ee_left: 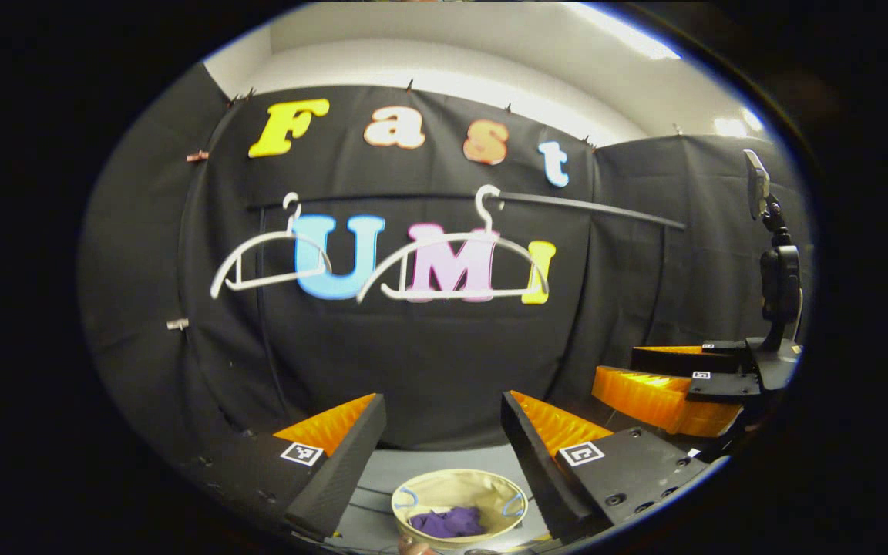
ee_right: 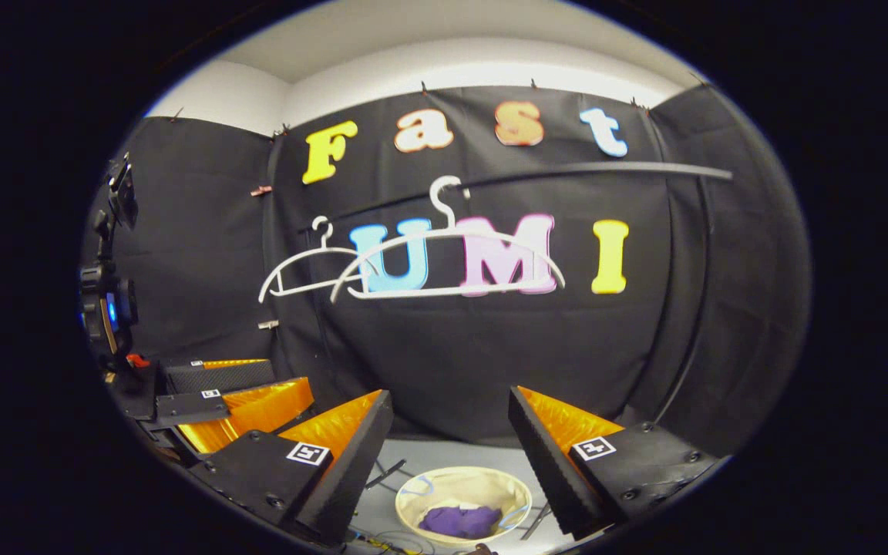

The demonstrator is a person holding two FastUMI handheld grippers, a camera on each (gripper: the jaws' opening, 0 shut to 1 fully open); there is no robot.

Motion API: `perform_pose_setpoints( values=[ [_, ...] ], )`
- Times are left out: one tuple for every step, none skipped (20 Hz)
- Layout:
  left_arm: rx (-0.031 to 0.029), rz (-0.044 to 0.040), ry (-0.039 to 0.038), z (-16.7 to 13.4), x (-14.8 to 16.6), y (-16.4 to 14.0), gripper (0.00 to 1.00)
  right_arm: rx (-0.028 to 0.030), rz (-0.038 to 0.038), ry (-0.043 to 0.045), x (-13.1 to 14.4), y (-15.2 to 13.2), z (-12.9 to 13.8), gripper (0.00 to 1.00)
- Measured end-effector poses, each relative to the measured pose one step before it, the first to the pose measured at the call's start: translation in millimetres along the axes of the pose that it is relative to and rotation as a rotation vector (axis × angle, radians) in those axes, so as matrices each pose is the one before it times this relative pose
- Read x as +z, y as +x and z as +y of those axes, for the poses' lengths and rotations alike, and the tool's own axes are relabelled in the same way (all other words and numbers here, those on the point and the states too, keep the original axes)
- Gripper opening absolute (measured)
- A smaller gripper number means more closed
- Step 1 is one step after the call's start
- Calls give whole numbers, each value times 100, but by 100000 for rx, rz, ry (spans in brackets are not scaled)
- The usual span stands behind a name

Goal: Grasp the clothes on the hanger with both hands and then place them into the laundry hamper below.

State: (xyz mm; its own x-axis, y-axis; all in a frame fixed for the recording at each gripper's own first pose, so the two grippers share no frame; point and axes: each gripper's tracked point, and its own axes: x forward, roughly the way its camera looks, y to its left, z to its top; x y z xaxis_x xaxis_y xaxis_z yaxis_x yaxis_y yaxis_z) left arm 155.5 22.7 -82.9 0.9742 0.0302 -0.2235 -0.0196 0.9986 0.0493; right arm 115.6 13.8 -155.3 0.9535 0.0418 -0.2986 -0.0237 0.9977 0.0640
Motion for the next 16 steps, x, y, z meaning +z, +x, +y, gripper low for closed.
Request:
perform_pose_setpoints(
  values=[
    [-205,-4858,1518,-116,1248,-1689,92,-696,-4027,-881,1320,-1629,477,98],
    [13,-4784,1115,-206,1451,-1489,95,-644,-3574,109,1027,-1523,419,98],
    [63,-5218,835,-189,1337,-1536,95,-965,-3759,256,1094,-1291,327,100],
    [501,-5417,731,-188,1281,-1192,98,-1069,-4405,-106,1086,-1143,164,98],
    [171,-4724,526,-115,1294,-1067,95,-941,-3974,-461,1099,-1053,146,98],
    [-490,-3604,222,-382,1216,-890,92,-983,-3915,-1038,1060,-916,125,100],
    [-694,-2246,-228,-543,993,-599,92,-889,-4171,-1291,1207,-988,22,99],
    [-658,-1172,-446,-648,650,-565,93,-577,-3614,-1554,1176,-816,-25,98],
    [134,-876,-340,-154,221,-364,95,-537,-2803,-1608,1093,-634,-44,98],
    [181,-1268,-123,-201,419,-31,95,71,-2411,-1196,768,-528,14,92],
    [-760,-992,292,-833,770,-394,97,659,-1217,-305,579,-469,87,100],
    [-351,-641,814,-815,564,-291,95,924,-1071,791,441,-517,49,97],
    [709,-629,1035,-384,293,-349,92,1185,-186,1426,159,-316,87,93],
    [1215,-945,819,-294,443,-186,95,609,403,991,-19,-109,-287,94],
    [1139,-849,280,-347,266,-213,95,336,584,517,-161,-155,-470,95],
    [667,-221,206,-407,294,-17,95,271,778,363,-12,85,-515,97]
  ],
)
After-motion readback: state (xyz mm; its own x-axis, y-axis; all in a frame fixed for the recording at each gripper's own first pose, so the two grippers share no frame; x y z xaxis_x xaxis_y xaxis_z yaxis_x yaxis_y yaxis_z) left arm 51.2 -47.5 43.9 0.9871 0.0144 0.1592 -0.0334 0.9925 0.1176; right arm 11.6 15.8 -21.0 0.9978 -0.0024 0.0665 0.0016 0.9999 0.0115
